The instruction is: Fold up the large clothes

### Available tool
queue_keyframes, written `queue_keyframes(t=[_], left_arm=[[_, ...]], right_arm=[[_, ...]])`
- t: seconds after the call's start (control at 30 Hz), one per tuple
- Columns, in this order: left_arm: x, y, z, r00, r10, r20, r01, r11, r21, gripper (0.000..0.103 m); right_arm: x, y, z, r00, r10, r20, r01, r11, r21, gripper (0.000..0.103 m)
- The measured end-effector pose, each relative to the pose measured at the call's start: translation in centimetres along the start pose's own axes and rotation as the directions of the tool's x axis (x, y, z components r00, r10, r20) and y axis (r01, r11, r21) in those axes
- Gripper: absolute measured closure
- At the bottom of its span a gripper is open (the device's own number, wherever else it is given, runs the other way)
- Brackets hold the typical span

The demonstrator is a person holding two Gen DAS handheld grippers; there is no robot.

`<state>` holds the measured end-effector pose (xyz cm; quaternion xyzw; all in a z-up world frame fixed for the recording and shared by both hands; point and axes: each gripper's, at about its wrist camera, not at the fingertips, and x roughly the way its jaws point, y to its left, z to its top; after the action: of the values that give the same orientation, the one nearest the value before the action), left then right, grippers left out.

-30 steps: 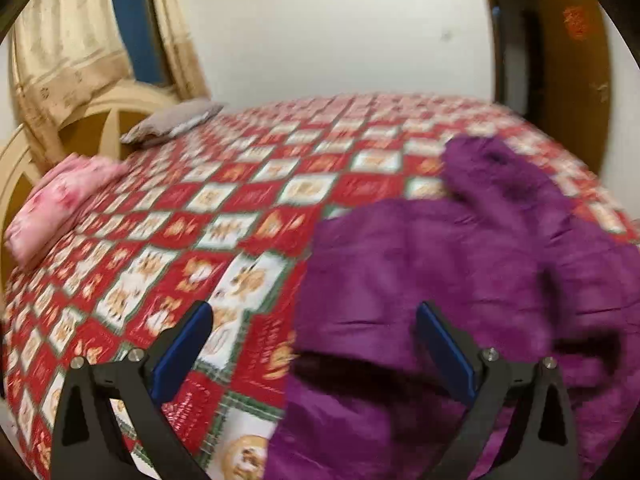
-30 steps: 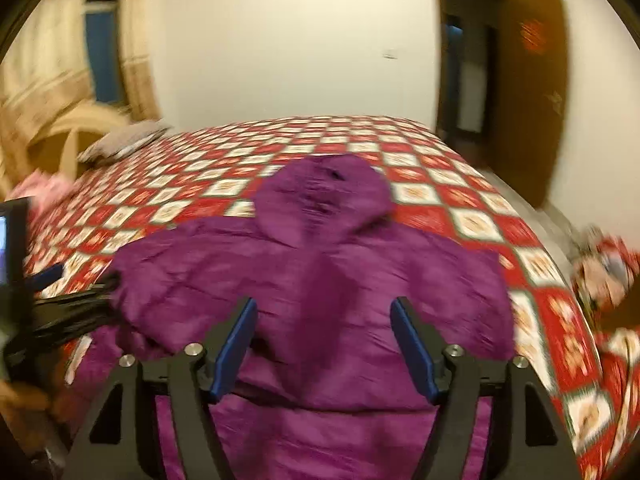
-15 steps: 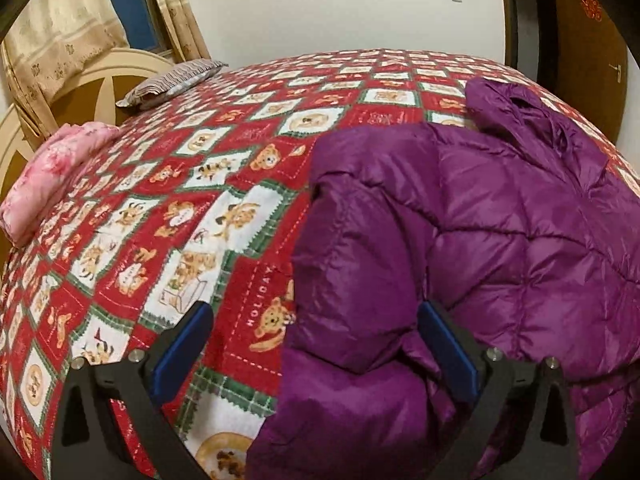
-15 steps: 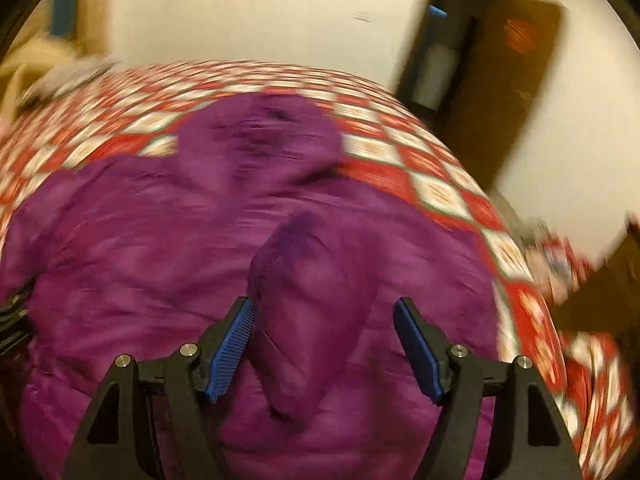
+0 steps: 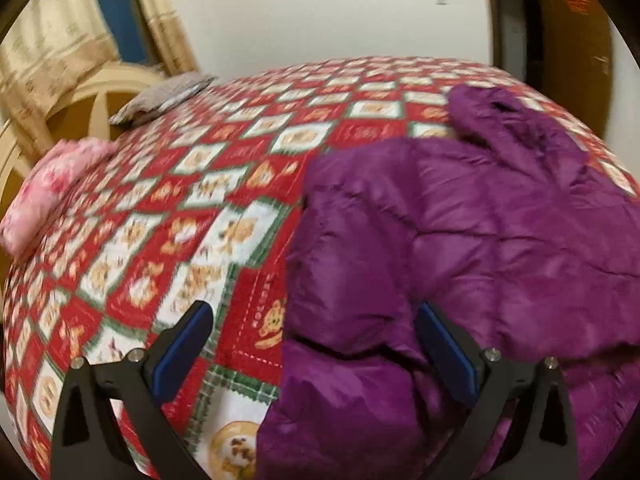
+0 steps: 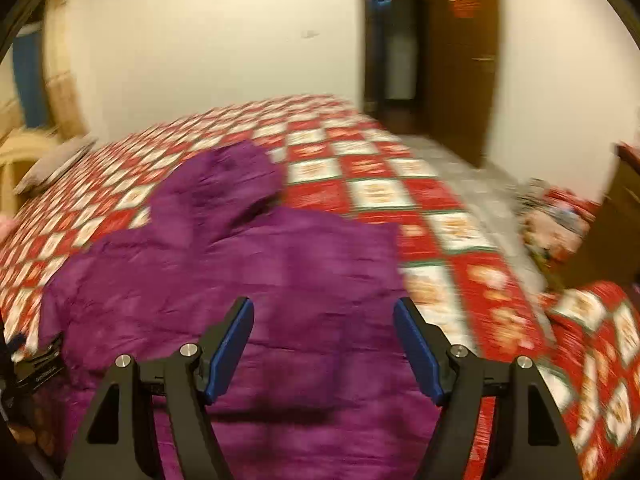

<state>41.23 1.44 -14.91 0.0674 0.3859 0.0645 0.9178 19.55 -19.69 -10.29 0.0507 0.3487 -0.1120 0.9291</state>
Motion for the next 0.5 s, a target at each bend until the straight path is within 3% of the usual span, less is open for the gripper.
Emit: queue_keyframes(t=[0.07,0.17,0.27,0.37,0.5], left_arm=[[-1.3,0.1,0.7,0.999,-0.009,0.045,0.008,0.999,0.034,0.000],[-1.4,0.3,2.2,0.998,-0.018,0.062,0.015,0.999,0.048,0.000],[0.5,0.0,2.9,0.999,0.006,0.046,-0.009,0.999,0.054,0.000],[3.4,-0.7,2.3,0.999,0.030,-0.029,-0.028,0.997,0.068,0.000],[3.3,-0.6,2.6,0.999,-0.014,-0.032,0.016,0.998,0.065,0.000]], right_arm=[[1.5,1.4,-0.3,0.999,0.019,-0.033,-0.020,0.999,-0.037,0.030],[4.4,2.3,-1.5,0.995,-0.028,-0.091,0.018,0.994,-0.111,0.030],[6.4,1.4,-3.2,0.988,-0.045,-0.147,0.030,0.994,-0.103,0.030],[6.8,-0.4,-3.9,0.989,-0.001,-0.148,-0.007,0.998,-0.056,0.030],[5.8,-1.3,-2.6,0.987,0.030,-0.159,-0.039,0.998,-0.052,0.030]])
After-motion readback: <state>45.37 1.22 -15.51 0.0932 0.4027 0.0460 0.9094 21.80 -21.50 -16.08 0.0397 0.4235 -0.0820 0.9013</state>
